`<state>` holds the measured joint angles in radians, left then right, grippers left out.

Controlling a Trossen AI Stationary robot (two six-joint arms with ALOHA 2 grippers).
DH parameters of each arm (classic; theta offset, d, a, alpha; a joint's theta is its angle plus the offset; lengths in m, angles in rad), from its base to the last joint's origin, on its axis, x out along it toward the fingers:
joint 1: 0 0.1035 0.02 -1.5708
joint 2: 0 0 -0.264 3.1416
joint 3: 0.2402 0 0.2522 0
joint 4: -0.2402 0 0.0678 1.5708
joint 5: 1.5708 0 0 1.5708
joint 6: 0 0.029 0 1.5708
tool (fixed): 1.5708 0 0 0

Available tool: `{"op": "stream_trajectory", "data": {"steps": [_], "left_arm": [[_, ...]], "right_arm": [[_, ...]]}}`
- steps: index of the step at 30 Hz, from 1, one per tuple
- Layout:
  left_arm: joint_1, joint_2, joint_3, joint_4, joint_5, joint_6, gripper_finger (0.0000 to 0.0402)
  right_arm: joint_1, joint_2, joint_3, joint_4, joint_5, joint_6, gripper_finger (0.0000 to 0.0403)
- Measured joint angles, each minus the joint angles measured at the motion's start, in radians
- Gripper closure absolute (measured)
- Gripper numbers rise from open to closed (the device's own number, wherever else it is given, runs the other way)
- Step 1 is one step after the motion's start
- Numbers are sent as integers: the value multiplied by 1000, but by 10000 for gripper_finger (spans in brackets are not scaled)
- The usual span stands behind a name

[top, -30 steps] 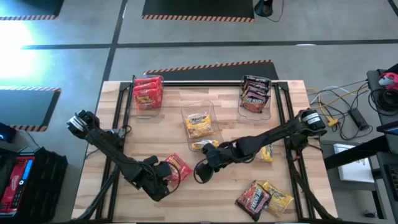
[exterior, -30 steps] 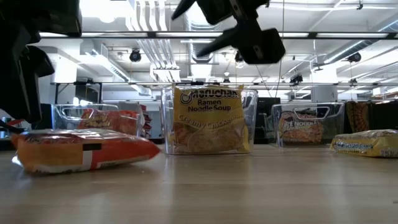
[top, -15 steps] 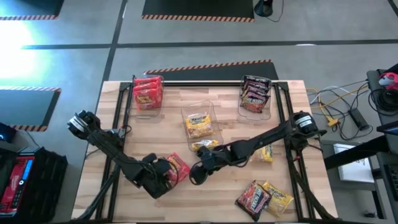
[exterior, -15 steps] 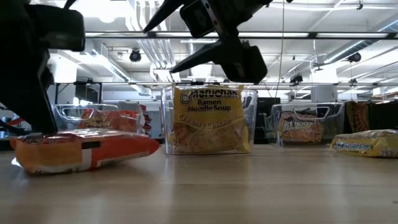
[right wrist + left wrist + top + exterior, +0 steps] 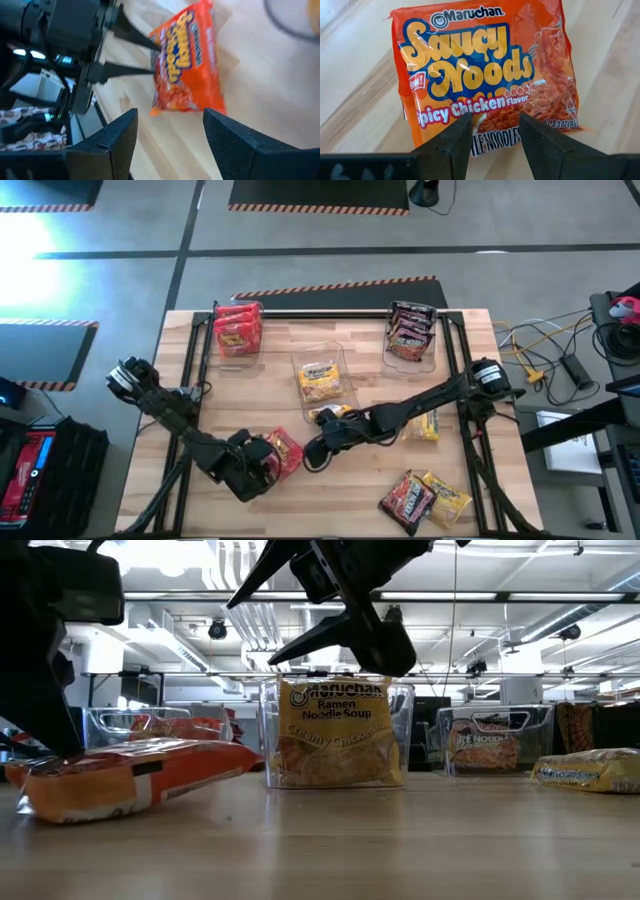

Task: Sort Maruchan noodles
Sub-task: Put the orange noodle pack into the top left transparent bin

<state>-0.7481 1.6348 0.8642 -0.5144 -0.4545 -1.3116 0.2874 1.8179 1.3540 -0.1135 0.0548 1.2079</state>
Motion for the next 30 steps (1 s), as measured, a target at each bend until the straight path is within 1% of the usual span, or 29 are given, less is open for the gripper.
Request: {"op": "stream_trajectory", "data": {"steps": [8,15,23,30], "left_arm": [[-44,2,-3,1,24,-39,256],[-89,1,-22,11,21,-115,256],[-103,19,-23,11,11,-119,256],[-100,35,-20,28,-37,-105,256]], "right_arm": [[-2,0,0,-2,25,-15,188],[-2,0,0,-5,51,-15,188],[-3,0,0,-5,61,-11,188],[-2,0,0,-4,79,5,188]]}}
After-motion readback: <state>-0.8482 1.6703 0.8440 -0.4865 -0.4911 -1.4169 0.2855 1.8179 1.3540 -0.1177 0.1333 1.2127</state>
